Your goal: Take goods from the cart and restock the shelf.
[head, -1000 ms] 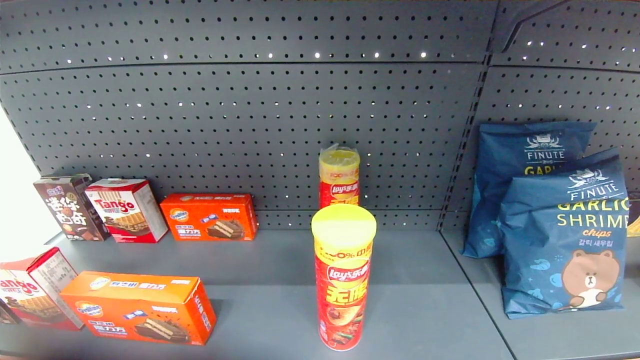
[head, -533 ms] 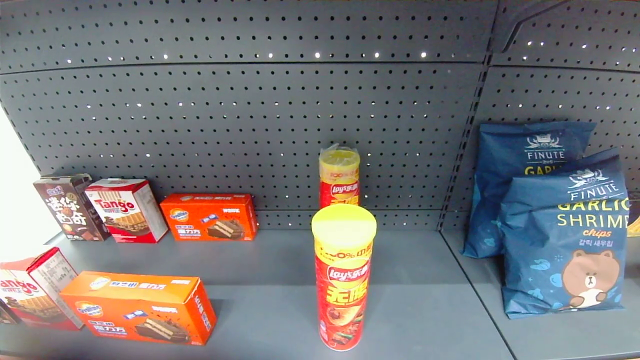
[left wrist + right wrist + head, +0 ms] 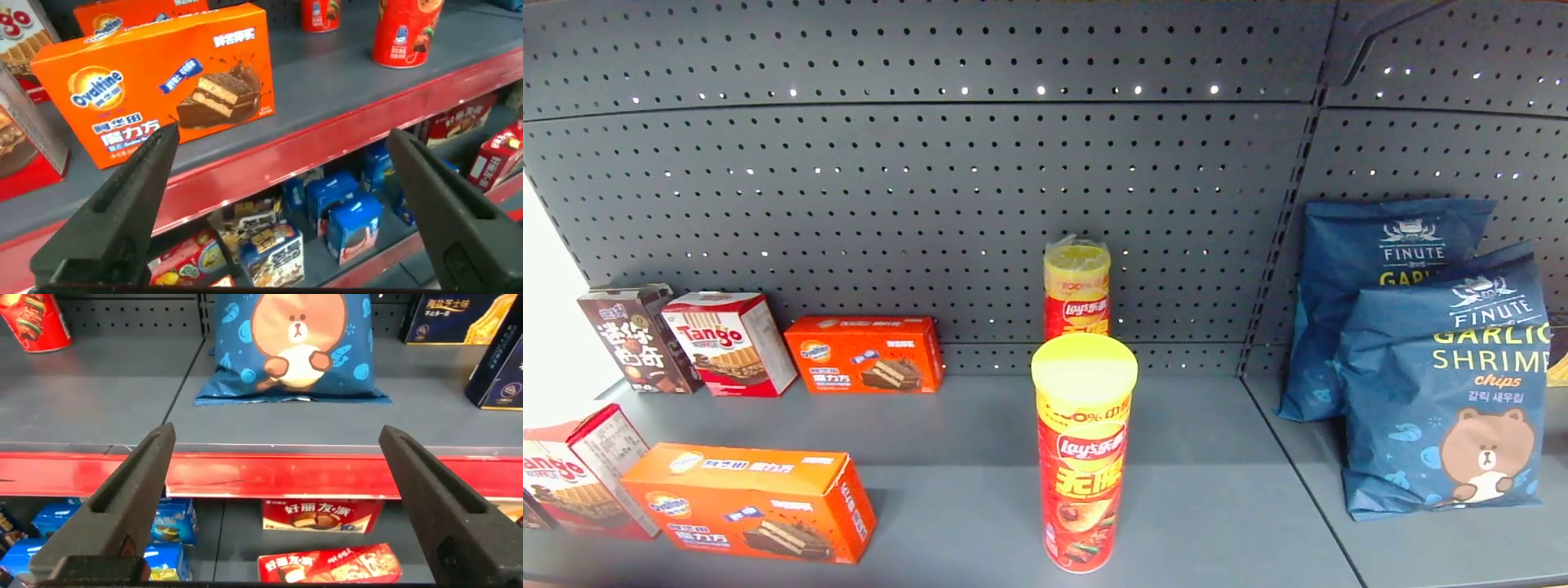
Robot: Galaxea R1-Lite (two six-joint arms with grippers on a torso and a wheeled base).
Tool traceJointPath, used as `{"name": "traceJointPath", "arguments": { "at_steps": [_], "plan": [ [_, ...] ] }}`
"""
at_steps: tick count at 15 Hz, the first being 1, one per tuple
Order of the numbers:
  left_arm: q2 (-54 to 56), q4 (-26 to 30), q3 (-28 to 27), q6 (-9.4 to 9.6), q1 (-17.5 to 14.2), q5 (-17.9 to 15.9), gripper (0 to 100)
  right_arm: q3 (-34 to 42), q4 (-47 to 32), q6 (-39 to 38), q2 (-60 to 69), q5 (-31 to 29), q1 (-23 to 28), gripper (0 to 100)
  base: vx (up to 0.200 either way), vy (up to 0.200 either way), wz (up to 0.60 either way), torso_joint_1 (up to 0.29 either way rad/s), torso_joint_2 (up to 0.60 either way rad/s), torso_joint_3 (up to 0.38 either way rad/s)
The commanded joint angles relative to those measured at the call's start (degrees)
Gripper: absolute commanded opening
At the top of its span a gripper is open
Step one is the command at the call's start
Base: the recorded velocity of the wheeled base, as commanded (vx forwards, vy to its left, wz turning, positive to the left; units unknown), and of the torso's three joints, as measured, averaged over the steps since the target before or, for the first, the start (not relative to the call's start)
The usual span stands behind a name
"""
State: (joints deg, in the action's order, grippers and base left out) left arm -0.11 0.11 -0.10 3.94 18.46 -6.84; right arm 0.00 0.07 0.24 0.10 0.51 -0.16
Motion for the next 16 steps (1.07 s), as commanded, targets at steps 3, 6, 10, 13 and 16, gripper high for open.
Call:
{"name": "traceJointPath", "arguments": {
  "at_steps": [3, 6, 10, 13, 16],
  "plan": [
    [-6.6, 0.0, 0.1, 0.19, -13.0, -1.2, 100, 0.0, 0.0, 0.0, -0.1, 0.0, 0.0, 100, 0.000, 0.000, 0.00, 0.000, 0.00, 0.000],
    [-4.6, 0.0, 0.1, 0.19, -16.0, -1.2, 100, 0.0, 0.0, 0.0, -0.1, 0.0, 0.0, 100, 0.000, 0.000, 0.00, 0.000, 0.00, 0.000],
    [0.1, 0.0, 0.1, -0.86, -18.6, -0.6, 100, 0.0, 0.0, 0.0, -0.1, 0.0, 0.0, 100, 0.000, 0.000, 0.00, 0.000, 0.00, 0.000],
    [0.1, 0.0, 0.1, -1.04, -18.6, -0.6, 100, 0.0, 0.0, 0.0, -0.1, 0.0, 0.0, 100, 0.000, 0.000, 0.00, 0.000, 0.00, 0.000],
    [0.1, 0.0, 0.1, -1.13, -18.6, -0.6, 100, 0.0, 0.0, 0.0, -0.1, 0.0, 0.0, 100, 0.000, 0.000, 0.00, 0.000, 0.00, 0.000]
  ]
}}
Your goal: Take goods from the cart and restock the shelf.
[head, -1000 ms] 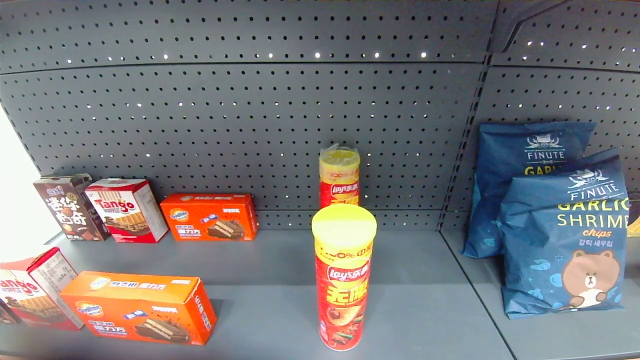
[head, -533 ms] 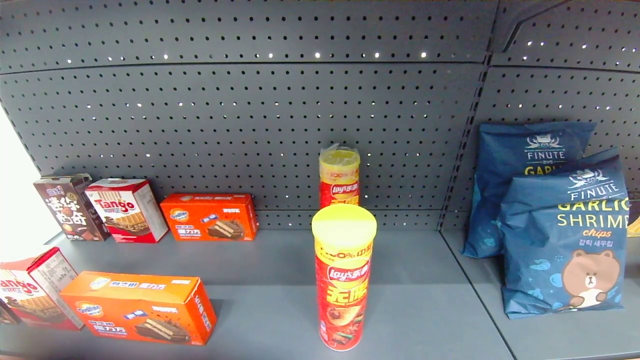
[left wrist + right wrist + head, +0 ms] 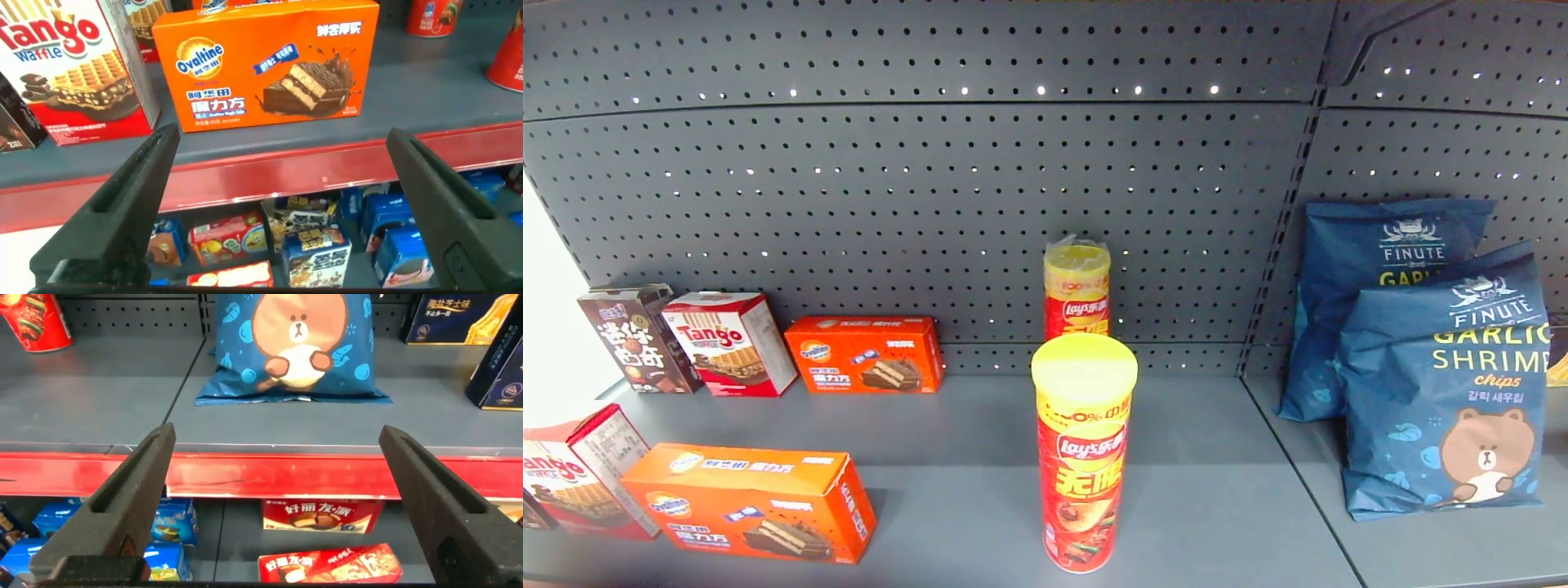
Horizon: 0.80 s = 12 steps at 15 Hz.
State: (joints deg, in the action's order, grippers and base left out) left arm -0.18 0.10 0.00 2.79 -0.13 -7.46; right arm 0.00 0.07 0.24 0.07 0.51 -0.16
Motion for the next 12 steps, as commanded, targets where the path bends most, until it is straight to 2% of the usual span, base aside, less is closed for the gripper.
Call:
{"name": "traceJointPath", "arguments": {
  "at_steps": [1, 8, 10, 12],
  "plan": [
    [0.2, 0.0, 0.0, 0.02, 0.0, 0.0, 100, 0.0, 0.0, 0.0, -0.1, 0.0, 0.0, 100, 0.000, 0.000, 0.00, 0.000, 0.00, 0.000],
    [0.2, 0.0, 0.0, -0.07, 0.0, 0.0, 100, 0.0, 0.0, -0.1, -0.1, 0.0, 0.0, 100, 0.000, 0.000, 0.00, 0.000, 0.00, 0.000],
    [0.2, 0.0, 0.0, 0.64, 0.0, -0.2, 100, 0.0, 0.0, 0.0, -0.1, 0.0, 0.0, 100, 0.000, 0.000, 0.00, 0.000, 0.00, 0.000],
    [0.2, 0.0, 0.0, -0.42, 0.0, 0.5, 100, 0.0, 0.0, 0.1, -0.1, 0.4, 0.0, 100, 0.000, 0.000, 0.00, 0.000, 0.00, 0.000]
  ]
}}
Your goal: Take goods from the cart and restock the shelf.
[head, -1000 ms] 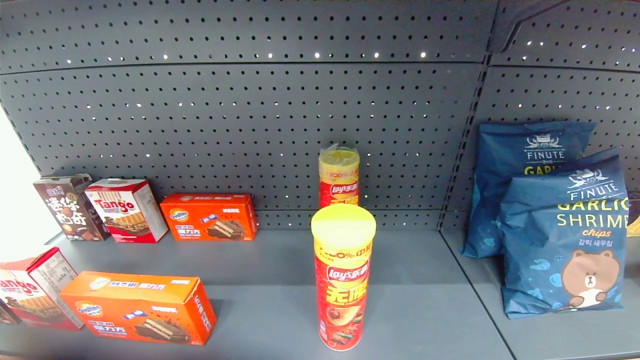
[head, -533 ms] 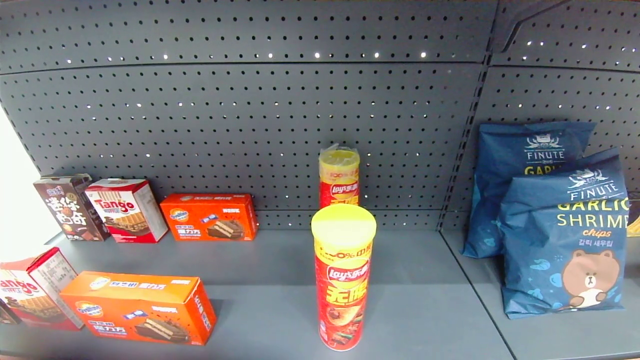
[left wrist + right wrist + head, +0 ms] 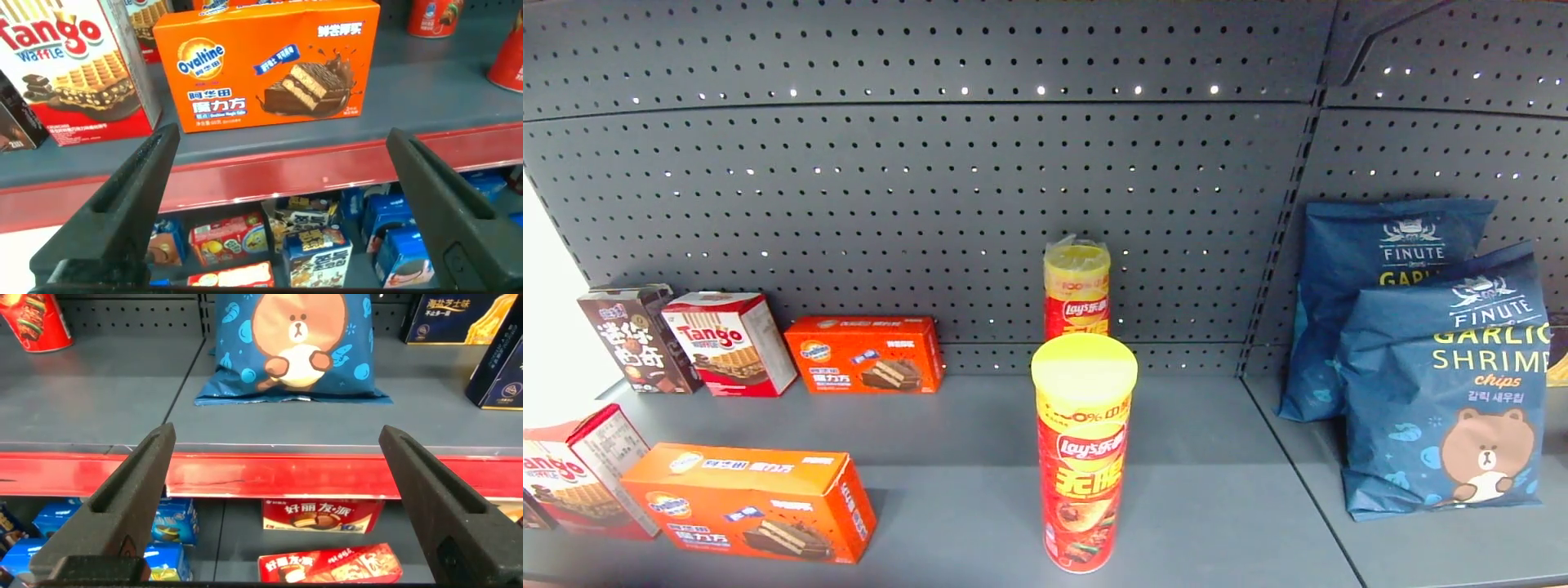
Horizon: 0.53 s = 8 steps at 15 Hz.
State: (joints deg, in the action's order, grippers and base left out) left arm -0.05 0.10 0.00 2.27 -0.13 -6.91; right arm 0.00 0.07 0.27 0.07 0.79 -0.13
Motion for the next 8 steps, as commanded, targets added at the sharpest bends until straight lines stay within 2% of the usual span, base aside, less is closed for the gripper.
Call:
{"name": "traceJointPath", "arguments": {
  "at_steps": [1, 2, 3, 5, 8],
  "plan": [
    [0.0, 0.0, 0.0, -0.69, 0.0, 0.7, 100, 0.0, 0.0, 0.0, -0.1, 0.1, 0.0, 100, 0.000, 0.000, 0.00, 0.000, 0.00, 0.000],
    [0.0, 0.0, 0.0, -0.51, 0.0, 0.6, 100, 0.0, 0.0, 0.0, -0.1, 0.1, 0.0, 100, 0.000, 0.000, 0.00, 0.000, 0.00, 0.000],
    [0.0, 0.0, 0.0, -0.16, 0.0, 0.5, 100, 0.0, 0.0, 0.0, -0.1, 0.1, 0.0, 100, 0.000, 0.200, 0.00, 0.002, 0.01, 0.002],
    [0.0, 0.0, 0.0, -0.69, 0.0, 0.7, 100, 0.0, 0.0, 0.0, -0.1, 0.1, 0.0, 100, 0.000, 0.200, 0.00, 0.002, 0.00, 0.005],
    [0.0, 0.0, 0.0, -0.51, 0.0, 0.6, 100, 0.0, 0.0, 0.0, -0.1, 0.1, 0.0, 100, 0.000, 0.000, 0.00, 0.000, 0.00, 0.000]
  ]
}}
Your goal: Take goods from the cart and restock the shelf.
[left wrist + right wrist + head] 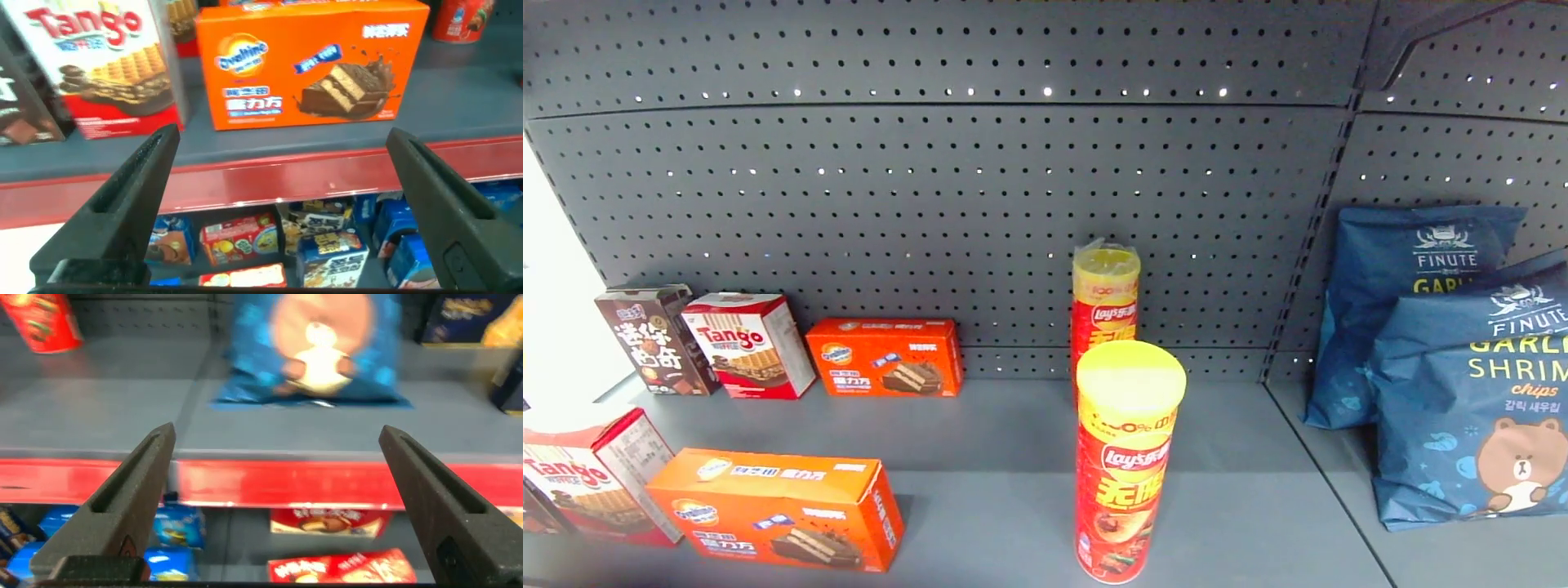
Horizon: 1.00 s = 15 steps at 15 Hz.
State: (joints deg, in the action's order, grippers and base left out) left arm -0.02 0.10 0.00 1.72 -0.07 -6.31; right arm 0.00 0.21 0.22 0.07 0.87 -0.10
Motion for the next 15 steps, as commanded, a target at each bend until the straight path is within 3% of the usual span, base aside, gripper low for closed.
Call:
{"name": "traceJointPath", "arguments": {
  "at_steps": [1, 15],
  "plan": [
    [0.0, 0.0, 0.0, 0.13, -0.1, -0.1, 100, 0.0, -0.1, 0.0, -0.1, 0.0, -0.1, 100, 0.000, 0.000, 0.00, 0.000, 0.00, 0.000],
    [0.0, 0.0, 0.0, 0.13, -0.1, 0.1, 100, 0.0, -0.1, 0.0, -0.1, -0.1, -0.1, 100, 0.000, -0.029, 0.00, 0.000, 0.00, 0.000]
  ]
}}
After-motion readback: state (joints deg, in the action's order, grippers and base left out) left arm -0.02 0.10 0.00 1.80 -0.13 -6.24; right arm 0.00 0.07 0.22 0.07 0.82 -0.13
